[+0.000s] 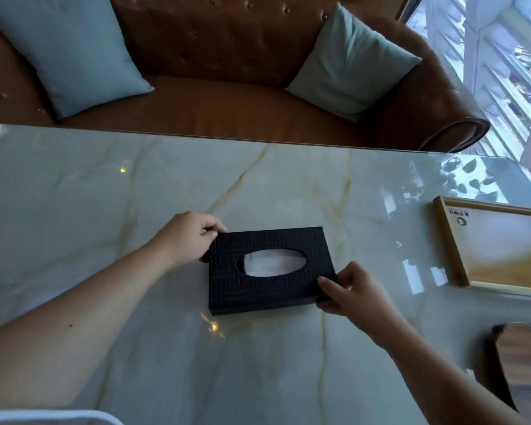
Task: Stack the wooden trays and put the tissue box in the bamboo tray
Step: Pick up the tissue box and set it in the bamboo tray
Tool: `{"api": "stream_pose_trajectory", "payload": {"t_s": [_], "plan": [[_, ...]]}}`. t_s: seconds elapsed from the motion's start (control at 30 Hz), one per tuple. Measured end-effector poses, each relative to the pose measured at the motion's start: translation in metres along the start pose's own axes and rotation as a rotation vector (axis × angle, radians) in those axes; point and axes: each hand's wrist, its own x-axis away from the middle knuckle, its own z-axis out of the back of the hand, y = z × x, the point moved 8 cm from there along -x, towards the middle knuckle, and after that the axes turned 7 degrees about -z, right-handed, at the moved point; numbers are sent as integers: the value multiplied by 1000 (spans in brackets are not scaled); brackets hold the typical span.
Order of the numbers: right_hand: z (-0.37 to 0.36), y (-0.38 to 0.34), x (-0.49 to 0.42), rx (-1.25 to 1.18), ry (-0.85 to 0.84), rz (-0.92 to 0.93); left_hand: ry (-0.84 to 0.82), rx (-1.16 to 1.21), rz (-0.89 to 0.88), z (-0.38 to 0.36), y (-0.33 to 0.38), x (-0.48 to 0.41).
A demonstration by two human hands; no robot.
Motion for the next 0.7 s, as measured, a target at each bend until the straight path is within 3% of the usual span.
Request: {"api": "stream_pose_trajectory", "payload": {"t_s": [0.17, 0.23, 0.37, 0.5, 0.6, 0.7], "plan": [[0, 10, 0, 83, 3, -16, -17, -25, -7, -9, 1, 2], [3, 5, -2, 266, 13, 27, -9, -46, -1, -9, 3, 5], [10, -32, 1, 770, 127, 322, -83, -351, -119, -14, 23, 20], [-25, -63, 9, 1113, -17, 672, -271, -756, -280, -39, 38, 43], [-53, -60, 1, 1393, -81, 759, -359, -897, -289, -57, 29, 49], [-63, -61, -6, 1497, -28, 829, -327, -968, -289, -59, 33, 47]]}}
